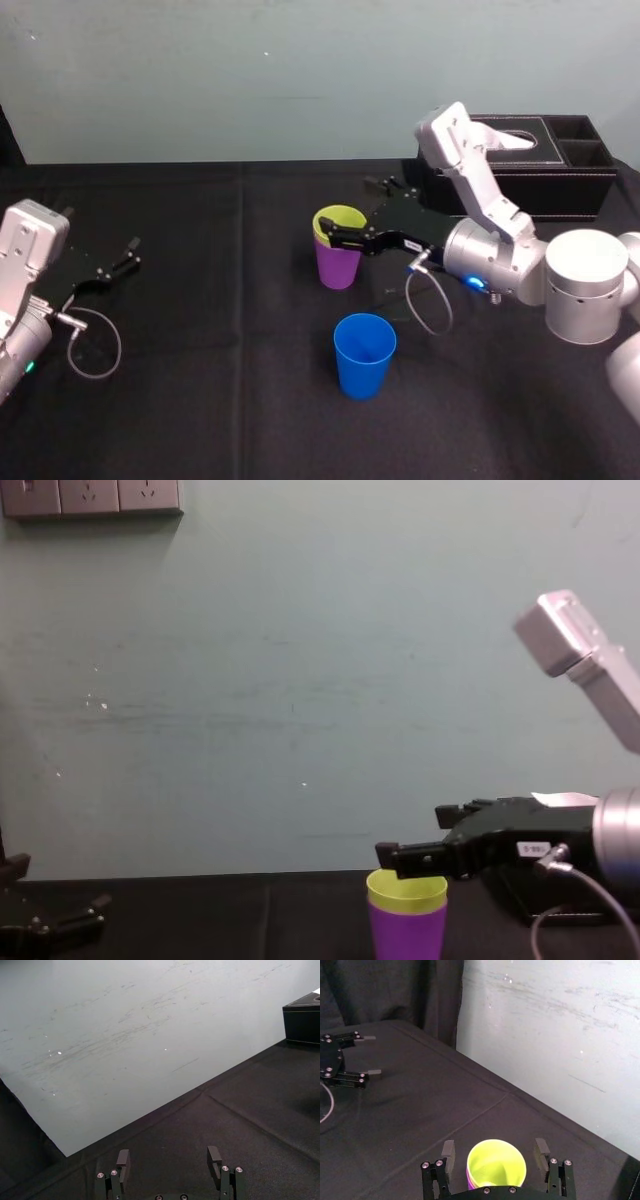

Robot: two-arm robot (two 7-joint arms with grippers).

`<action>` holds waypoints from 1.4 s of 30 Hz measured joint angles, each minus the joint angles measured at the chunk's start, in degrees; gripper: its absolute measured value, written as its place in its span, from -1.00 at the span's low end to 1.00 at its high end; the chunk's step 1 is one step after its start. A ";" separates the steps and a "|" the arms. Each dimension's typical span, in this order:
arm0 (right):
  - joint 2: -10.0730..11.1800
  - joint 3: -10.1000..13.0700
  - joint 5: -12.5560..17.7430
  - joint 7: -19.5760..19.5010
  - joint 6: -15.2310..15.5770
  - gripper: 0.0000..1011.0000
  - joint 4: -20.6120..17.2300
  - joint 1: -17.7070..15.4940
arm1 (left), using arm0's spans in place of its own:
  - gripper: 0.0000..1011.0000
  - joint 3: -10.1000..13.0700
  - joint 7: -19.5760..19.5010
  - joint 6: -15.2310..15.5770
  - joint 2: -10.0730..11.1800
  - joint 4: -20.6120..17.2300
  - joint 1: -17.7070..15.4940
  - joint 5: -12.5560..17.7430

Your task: Stack the three plastic cups sequentially using one hand.

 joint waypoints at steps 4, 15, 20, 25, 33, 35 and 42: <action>1.44 0.88 0.80 0.41 0.18 0.98 -2.50 -1.39 | 1.00 0.00 0.00 0.00 0.00 0.00 0.00 0.00; 6.69 3.68 4.26 1.68 0.35 0.98 -10.22 -7.31 | 1.00 0.00 0.00 0.00 0.00 0.00 0.00 0.00; 9.56 5.28 6.57 2.18 -0.18 0.98 -13.47 -10.89 | 1.00 0.00 0.00 0.00 0.00 0.00 0.00 0.00; 12.40 6.95 8.89 2.48 -1.04 0.98 -16.69 -14.71 | 1.00 0.00 0.00 0.00 0.00 0.00 0.00 0.00; 16.18 7.94 11.17 3.59 -3.42 0.98 -19.08 -20.00 | 1.00 0.00 0.00 0.00 0.00 0.00 0.00 0.00; 16.62 7.97 11.48 3.71 -3.72 0.98 -19.12 -20.80 | 1.00 0.00 0.00 0.00 0.00 0.00 0.00 0.00; 18.29 8.08 12.56 4.11 -4.94 0.98 -19.40 -23.62 | 1.00 0.00 0.00 0.00 0.00 0.00 0.00 0.00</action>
